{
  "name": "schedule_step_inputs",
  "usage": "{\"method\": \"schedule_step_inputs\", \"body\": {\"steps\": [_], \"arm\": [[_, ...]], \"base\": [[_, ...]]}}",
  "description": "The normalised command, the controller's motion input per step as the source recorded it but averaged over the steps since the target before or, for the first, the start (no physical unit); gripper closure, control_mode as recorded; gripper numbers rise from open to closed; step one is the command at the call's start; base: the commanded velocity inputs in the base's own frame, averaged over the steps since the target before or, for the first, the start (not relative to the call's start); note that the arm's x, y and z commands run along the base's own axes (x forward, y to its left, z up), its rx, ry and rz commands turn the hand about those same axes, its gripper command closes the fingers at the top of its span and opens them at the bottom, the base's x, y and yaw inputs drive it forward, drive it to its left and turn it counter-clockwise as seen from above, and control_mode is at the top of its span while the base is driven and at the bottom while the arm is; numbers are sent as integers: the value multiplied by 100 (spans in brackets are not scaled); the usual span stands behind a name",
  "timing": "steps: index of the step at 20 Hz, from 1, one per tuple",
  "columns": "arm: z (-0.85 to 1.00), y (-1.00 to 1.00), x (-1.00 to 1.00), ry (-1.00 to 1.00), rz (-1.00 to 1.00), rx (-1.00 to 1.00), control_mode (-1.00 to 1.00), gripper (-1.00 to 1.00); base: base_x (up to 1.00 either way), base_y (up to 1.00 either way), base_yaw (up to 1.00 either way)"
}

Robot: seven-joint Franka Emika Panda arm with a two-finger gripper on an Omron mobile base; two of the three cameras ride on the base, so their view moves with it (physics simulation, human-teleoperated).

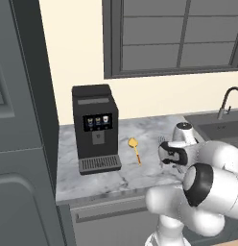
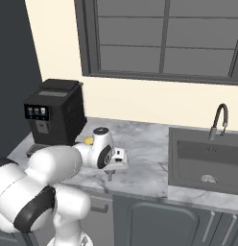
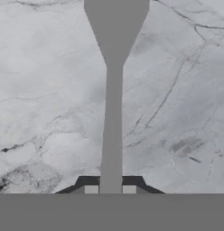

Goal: Take the fork and place it on the left side of the plate. Then take the spoon and place it on the right side of the plate. Make sure they're directly next to the plate.

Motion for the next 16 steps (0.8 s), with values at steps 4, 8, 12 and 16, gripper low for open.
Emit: {"method": "schedule_step_inputs", "body": {"steps": [4, 8, 12, 16], "arm": [[65, 0, -72, -12, 0, 0, -100, 100], [96, 0, -51, -4, 0, 0, -100, 100], [100, 0, -40, 0, 0, 0, -100, 100], [100, -2, -36, 0, 0, 0, -100, 100]], "base": [[0, 0, 0], [0, 0, 0], [0, 0, 0], [0, 0, 0]]}}
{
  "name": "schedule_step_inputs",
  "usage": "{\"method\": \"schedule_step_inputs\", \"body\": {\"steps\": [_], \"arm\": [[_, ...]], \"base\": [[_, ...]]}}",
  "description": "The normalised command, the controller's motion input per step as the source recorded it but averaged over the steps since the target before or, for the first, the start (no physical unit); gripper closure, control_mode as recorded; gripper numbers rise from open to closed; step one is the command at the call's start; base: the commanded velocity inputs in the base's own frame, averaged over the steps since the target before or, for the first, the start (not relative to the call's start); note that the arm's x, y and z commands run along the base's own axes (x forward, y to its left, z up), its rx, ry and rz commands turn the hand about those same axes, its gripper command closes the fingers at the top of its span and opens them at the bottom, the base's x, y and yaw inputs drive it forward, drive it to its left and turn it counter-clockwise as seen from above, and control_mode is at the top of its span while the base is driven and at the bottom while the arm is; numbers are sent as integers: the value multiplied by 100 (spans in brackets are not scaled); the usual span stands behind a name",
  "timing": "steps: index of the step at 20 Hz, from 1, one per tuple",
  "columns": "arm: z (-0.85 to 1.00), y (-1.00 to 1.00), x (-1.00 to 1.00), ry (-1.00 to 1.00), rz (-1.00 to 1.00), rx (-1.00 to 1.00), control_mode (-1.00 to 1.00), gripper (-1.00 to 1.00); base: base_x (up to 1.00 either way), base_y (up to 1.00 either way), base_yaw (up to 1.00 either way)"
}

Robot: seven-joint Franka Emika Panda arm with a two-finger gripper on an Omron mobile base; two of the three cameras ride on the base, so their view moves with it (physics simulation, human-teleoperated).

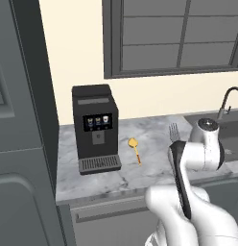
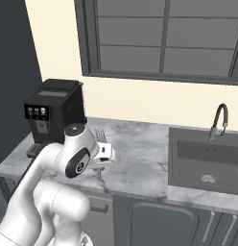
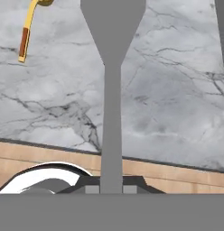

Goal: Take the fork and place it on the left side of the plate. Then take the spoon and place it on the right side of the plate. Make sure they're directly next to the plate.

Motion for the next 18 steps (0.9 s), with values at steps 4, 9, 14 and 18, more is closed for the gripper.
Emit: {"method": "schedule_step_inputs", "body": {"steps": [4, 9, 14, 18], "arm": [[100, -4, -32, 0, 0, 0, -100, 100], [100, -7, -40, 1, 0, 1, -100, 100], [89, 1, -60, 0, 0, 1, -100, 100], [41, 7, -65, 5, 0, -2, -100, 100]], "base": [[0, 0, 0], [0, 0, 0], [0, 0, 0], [0, 0, 0]]}}
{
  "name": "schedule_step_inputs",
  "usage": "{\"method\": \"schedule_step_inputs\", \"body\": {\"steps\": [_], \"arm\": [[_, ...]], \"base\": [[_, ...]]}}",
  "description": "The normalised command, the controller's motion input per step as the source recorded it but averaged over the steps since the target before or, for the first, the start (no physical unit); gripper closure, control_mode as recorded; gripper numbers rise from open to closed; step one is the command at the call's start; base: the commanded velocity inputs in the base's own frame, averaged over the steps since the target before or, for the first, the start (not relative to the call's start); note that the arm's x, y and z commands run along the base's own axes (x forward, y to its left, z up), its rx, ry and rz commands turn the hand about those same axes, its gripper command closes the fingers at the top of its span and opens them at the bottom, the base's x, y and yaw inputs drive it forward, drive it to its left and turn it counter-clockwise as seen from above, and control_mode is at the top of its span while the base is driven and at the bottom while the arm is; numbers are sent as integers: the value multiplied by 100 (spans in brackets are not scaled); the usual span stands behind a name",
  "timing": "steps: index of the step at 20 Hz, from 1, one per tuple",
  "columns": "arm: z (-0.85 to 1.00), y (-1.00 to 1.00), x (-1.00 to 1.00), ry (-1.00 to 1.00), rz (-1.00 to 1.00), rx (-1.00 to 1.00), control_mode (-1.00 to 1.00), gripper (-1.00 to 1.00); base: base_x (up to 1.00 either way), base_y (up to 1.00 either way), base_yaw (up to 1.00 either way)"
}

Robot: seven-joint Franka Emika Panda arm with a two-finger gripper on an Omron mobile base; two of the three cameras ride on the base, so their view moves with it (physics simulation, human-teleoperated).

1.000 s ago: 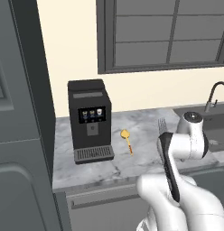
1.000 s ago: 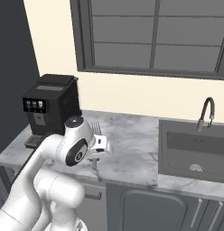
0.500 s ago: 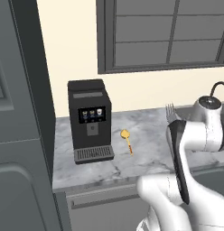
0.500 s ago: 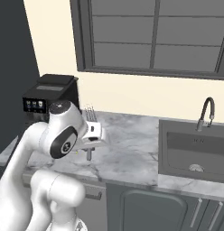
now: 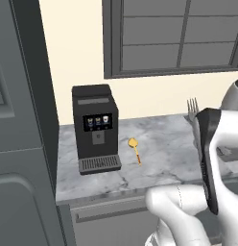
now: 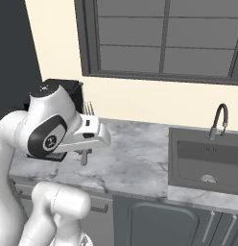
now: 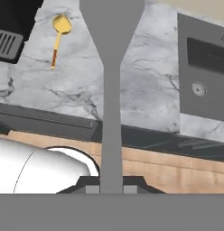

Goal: Take the fork and place it on the left side of the plate. Then take the spoon and place it on the right side of the plate. Make sure they're directly next to the plate.

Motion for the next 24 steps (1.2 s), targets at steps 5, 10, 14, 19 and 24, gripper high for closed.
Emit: {"method": "schedule_step_inputs", "body": {"steps": [5, 10, 14, 19, 24], "arm": [[-6, -2, -52, 0, -2, -1, -100, 100], [-3, 0, -41, -9, -1, -1, -100, 100], [0, 0, 0, 0, 0, 0, 100, 100], [0, 0, 0, 0, 0, 0, 100, 100], [0, 0, 0, 0, 0, 0, 100, 100]], "base": [[0, 0, 0], [0, 0, 0], [-100, 0, -26], [-88, 5, -48], [-77, 13, -57]]}}
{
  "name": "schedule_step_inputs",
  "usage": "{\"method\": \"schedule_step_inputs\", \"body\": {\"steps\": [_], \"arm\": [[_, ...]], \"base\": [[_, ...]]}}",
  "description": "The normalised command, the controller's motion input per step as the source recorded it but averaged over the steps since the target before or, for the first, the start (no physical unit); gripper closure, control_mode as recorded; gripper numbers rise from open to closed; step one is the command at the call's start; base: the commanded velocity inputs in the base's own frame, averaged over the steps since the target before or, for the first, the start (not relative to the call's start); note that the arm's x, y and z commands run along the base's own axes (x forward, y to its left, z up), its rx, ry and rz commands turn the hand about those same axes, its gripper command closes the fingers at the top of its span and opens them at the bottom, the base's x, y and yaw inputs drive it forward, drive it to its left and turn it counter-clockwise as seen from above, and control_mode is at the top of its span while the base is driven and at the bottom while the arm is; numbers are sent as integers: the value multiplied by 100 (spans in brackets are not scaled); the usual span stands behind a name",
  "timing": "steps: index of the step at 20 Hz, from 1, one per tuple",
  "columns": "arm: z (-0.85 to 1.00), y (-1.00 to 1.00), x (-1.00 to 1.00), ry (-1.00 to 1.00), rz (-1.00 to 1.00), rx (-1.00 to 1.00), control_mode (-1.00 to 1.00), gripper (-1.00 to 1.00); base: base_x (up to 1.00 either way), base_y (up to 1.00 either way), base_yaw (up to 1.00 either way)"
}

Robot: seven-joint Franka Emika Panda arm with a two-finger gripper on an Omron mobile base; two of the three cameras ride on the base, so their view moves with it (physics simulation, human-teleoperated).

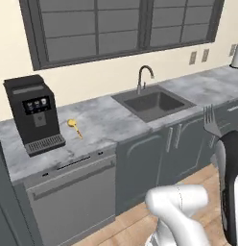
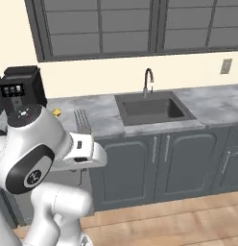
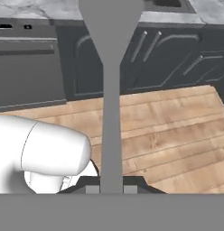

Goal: Take the fork and place it on the left side of the plate. Then take the spoon and place it on the right side of the plate. Make sure they're directly next to the plate.

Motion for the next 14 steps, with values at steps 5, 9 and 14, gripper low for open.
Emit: {"method": "schedule_step_inputs", "body": {"steps": [5, 9, 14], "arm": [[0, 0, 0, 0, 0, 0, 100, 100], [0, 0, 0, 0, 0, 0, 100, 100], [0, 0, 0, 0, 0, 0, 100, 100]], "base": [[-64, 31, -56], [-53, 45, -51], [-91, 50, -42]]}}
